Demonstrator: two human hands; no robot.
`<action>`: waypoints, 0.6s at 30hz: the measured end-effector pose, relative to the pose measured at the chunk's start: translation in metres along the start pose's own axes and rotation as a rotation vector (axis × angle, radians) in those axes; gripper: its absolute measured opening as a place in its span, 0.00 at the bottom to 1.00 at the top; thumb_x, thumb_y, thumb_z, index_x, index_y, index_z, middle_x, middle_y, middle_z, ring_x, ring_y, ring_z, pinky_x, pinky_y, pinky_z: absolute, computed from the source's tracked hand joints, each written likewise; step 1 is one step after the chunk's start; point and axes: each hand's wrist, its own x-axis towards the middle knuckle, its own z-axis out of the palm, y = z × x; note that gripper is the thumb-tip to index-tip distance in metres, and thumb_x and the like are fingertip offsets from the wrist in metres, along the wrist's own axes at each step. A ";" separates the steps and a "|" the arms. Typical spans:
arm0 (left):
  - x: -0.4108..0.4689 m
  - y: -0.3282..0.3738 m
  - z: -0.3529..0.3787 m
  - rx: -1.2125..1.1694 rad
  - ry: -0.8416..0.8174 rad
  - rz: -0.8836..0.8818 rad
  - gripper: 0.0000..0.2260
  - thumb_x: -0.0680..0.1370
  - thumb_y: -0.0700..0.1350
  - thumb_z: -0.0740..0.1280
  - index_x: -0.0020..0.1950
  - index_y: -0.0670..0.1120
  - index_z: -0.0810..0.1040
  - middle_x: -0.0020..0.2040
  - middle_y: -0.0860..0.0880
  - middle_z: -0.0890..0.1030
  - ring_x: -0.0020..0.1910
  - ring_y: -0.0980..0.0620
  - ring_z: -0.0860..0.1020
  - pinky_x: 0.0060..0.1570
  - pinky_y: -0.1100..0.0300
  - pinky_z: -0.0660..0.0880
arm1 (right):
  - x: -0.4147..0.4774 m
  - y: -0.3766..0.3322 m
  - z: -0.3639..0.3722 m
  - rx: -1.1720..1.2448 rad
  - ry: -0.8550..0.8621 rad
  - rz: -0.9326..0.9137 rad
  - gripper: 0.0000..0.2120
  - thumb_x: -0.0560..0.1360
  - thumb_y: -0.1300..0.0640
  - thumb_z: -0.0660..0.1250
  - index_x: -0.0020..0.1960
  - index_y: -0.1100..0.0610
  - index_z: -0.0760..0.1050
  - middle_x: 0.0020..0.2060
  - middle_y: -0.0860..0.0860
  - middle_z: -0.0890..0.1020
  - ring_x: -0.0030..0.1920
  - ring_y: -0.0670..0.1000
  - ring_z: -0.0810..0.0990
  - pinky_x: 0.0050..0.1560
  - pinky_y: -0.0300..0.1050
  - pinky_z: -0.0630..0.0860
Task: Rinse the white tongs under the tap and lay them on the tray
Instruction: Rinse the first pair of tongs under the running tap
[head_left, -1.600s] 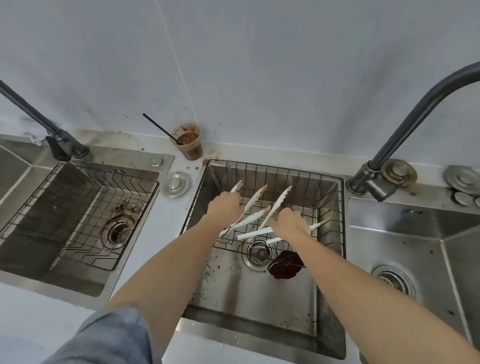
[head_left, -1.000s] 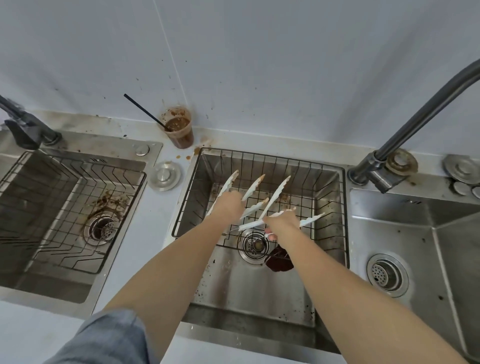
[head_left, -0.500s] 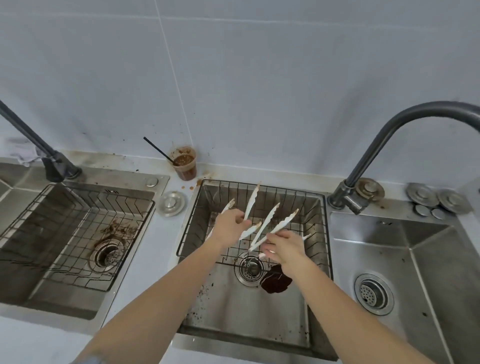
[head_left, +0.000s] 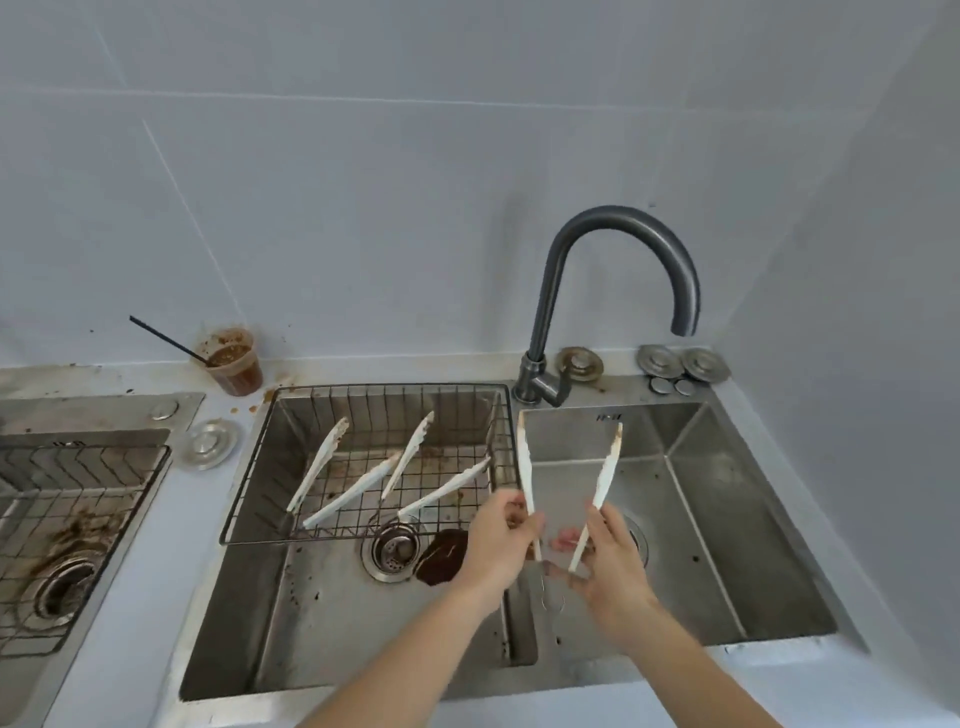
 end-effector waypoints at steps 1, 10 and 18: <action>-0.001 0.000 0.015 0.004 -0.013 0.003 0.05 0.77 0.42 0.67 0.51 0.49 0.74 0.46 0.48 0.80 0.44 0.52 0.79 0.37 0.67 0.74 | -0.002 -0.003 -0.013 0.005 -0.014 -0.010 0.07 0.81 0.53 0.58 0.55 0.49 0.74 0.36 0.57 0.79 0.39 0.56 0.82 0.45 0.59 0.81; 0.010 0.013 0.134 0.055 0.007 -0.028 0.01 0.77 0.42 0.68 0.46 0.46 0.77 0.45 0.44 0.82 0.44 0.46 0.82 0.43 0.53 0.81 | 0.026 -0.047 -0.123 0.024 -0.143 0.024 0.10 0.83 0.52 0.52 0.59 0.47 0.70 0.47 0.61 0.85 0.41 0.64 0.84 0.45 0.65 0.79; 0.032 0.027 0.188 0.060 0.129 -0.060 0.05 0.74 0.42 0.70 0.42 0.50 0.76 0.42 0.48 0.83 0.42 0.48 0.82 0.44 0.54 0.79 | 0.075 -0.075 -0.171 0.096 -0.254 0.084 0.13 0.82 0.53 0.52 0.66 0.48 0.66 0.41 0.56 0.86 0.39 0.57 0.86 0.33 0.52 0.81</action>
